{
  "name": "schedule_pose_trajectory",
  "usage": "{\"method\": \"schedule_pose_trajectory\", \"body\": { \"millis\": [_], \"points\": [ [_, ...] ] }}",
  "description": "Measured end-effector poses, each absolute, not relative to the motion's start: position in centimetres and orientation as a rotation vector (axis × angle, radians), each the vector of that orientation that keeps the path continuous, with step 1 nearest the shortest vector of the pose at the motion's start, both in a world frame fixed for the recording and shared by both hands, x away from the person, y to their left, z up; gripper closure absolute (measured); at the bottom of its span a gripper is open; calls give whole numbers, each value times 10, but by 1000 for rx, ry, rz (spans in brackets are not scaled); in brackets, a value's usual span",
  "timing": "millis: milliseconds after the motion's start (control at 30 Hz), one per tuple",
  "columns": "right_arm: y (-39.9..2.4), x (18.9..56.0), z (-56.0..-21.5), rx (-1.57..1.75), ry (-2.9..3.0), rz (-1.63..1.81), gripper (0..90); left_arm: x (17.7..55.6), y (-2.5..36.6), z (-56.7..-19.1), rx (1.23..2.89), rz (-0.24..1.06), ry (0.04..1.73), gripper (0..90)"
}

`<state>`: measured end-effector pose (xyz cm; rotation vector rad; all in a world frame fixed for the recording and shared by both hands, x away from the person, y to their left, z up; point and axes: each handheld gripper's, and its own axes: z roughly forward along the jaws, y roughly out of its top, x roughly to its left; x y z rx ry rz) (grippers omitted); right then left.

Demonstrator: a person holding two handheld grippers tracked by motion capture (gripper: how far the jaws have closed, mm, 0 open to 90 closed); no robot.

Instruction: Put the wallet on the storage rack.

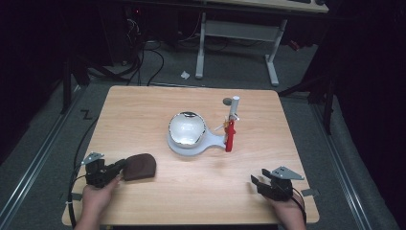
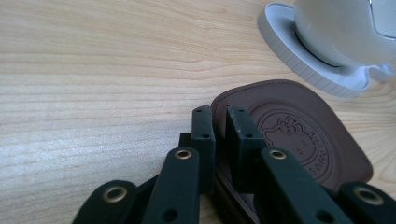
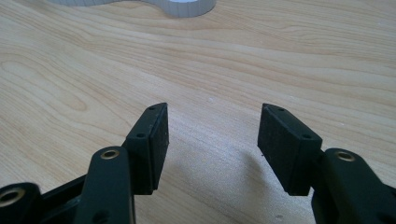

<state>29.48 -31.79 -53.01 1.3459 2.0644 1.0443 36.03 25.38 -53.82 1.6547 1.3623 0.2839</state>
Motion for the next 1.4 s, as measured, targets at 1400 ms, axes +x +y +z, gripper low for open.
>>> {"method": "schedule_pose_trajectory", "body": {
  "millis": [1400],
  "points": [
    [-322, 294, -528, 1351, 2039, 1058, 450, 324, 224, -488, 1605, 527, 1093, 875]
  ]
}}
